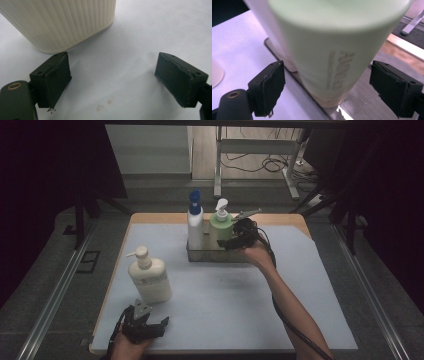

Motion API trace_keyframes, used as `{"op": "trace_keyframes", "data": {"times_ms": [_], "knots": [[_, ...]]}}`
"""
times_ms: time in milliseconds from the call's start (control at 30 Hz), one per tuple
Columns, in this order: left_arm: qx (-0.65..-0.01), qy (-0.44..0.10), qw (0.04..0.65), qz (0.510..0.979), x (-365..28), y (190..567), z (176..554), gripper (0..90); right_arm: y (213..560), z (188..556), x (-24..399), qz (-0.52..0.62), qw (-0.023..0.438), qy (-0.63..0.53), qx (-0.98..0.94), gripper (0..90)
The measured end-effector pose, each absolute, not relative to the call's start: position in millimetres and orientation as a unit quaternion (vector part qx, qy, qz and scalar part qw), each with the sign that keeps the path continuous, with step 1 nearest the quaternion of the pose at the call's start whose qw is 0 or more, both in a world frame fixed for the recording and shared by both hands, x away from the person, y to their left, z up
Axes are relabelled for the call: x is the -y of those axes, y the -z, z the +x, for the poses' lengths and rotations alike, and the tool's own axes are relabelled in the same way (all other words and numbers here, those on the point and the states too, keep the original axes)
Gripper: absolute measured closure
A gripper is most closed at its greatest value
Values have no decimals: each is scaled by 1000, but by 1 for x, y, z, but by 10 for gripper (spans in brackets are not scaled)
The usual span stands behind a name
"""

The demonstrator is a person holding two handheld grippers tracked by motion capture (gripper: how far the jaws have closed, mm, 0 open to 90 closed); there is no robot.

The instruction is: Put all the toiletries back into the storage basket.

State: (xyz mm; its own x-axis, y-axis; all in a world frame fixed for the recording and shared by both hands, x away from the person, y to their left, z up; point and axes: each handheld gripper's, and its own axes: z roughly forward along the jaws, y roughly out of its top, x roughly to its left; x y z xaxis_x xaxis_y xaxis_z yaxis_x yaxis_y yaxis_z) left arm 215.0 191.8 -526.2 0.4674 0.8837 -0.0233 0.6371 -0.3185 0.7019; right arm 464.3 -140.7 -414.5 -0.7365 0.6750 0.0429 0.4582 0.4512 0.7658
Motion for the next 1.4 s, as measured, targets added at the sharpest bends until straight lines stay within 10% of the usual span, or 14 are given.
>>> {"op": "trace_keyframes", "data": {"times_ms": [567, 1067, 1400], "knots": [[-482, -186, 332, 789, -192, 526, 215, 126, 415, 437, 162, 342, 138, -402, -838, 419], [-481, -186, 331, 790, -192, 526, 215, 126, 422, 452, 177, 391, 160, -385, -821, 889], [-481, -187, 331, 790, -192, 526, 215, 126, 430, 471, 163, 416, 179, -353, -819, 893]]}}
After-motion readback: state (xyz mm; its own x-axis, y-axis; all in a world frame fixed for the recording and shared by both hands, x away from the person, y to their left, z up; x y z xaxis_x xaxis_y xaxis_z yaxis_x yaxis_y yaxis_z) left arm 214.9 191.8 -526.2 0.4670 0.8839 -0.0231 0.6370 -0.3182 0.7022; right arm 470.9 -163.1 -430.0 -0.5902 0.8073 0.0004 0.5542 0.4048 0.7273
